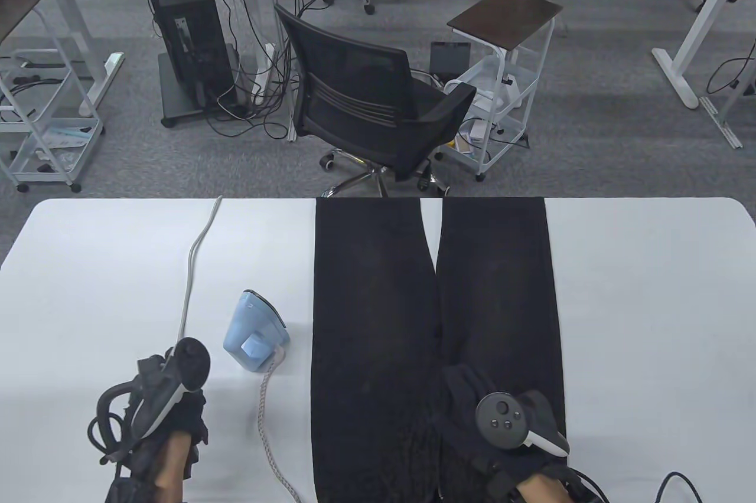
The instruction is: Iron trousers with electric iron on table
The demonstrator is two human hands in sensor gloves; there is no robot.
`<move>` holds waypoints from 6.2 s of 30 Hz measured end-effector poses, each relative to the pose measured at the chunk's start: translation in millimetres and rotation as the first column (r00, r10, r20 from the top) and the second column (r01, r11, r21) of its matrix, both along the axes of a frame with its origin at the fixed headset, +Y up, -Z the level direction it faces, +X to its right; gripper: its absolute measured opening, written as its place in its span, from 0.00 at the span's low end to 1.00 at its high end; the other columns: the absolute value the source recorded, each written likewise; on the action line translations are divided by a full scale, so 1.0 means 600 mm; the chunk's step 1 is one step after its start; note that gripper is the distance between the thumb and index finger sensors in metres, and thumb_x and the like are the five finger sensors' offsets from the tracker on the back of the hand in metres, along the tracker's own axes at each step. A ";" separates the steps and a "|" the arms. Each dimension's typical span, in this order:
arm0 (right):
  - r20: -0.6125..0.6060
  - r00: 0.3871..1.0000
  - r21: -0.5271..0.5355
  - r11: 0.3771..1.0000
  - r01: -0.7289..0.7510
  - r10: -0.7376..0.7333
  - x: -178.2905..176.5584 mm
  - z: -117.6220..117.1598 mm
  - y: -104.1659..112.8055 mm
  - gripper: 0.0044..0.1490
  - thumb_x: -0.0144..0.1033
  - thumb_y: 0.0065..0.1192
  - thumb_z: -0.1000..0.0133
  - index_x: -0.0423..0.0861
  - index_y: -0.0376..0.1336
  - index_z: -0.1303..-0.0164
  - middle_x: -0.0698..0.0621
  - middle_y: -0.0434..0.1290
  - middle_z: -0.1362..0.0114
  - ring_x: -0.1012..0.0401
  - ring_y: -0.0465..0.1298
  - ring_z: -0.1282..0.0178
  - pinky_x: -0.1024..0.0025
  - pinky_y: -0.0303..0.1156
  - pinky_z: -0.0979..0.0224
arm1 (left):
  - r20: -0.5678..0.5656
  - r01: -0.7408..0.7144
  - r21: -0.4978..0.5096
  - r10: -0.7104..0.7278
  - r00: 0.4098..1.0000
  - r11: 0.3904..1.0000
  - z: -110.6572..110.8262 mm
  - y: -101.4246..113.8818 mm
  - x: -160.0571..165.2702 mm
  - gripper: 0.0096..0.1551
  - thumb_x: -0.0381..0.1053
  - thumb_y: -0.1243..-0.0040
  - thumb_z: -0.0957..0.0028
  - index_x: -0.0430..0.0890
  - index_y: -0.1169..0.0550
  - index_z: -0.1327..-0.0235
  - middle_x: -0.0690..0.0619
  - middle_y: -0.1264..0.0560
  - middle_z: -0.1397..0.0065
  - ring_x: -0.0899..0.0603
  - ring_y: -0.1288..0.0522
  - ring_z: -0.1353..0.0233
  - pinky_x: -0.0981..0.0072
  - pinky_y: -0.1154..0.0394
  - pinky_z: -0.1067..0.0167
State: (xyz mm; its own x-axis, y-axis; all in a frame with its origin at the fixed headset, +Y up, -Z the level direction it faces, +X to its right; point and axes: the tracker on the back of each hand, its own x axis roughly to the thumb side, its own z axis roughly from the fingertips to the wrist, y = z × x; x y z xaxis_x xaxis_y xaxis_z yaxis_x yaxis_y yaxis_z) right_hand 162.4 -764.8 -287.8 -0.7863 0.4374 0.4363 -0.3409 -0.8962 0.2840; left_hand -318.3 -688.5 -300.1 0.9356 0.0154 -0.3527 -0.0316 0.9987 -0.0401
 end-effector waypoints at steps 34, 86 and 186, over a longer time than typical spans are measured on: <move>-0.019 1.000 -0.032 0.999 -0.012 0.011 -0.007 0.000 0.000 0.52 0.56 0.42 0.31 0.35 0.30 0.15 0.26 0.39 0.13 0.25 0.45 0.19 0.19 0.48 0.32 | -0.080 0.027 -0.100 -0.035 0.996 0.995 0.022 -0.104 -0.068 0.36 0.41 0.31 0.44 0.41 0.30 0.22 0.32 0.26 0.29 0.41 0.14 0.38 0.42 0.17 0.37; -0.063 0.998 -0.057 0.998 -0.024 0.020 -0.010 0.004 -0.004 0.52 0.56 0.42 0.31 0.35 0.30 0.15 0.26 0.39 0.13 0.25 0.45 0.19 0.20 0.49 0.32 | -0.121 -0.101 -0.436 0.054 0.991 0.894 -0.065 -0.151 -0.032 0.48 0.63 0.44 0.35 0.37 0.47 0.15 0.26 0.56 0.12 0.14 0.49 0.19 0.13 0.49 0.33; -0.056 0.927 -0.289 0.882 -0.372 0.372 -0.057 -0.031 -0.086 0.53 0.55 0.44 0.30 0.36 0.29 0.13 0.32 0.23 0.14 0.28 0.30 0.19 0.18 0.38 0.31 | 0.389 0.160 -0.189 -0.075 0.918 0.969 -0.316 -0.112 0.436 0.27 0.67 0.38 0.34 0.45 0.24 0.41 0.55 0.17 0.57 0.49 0.16 0.53 0.41 0.24 0.33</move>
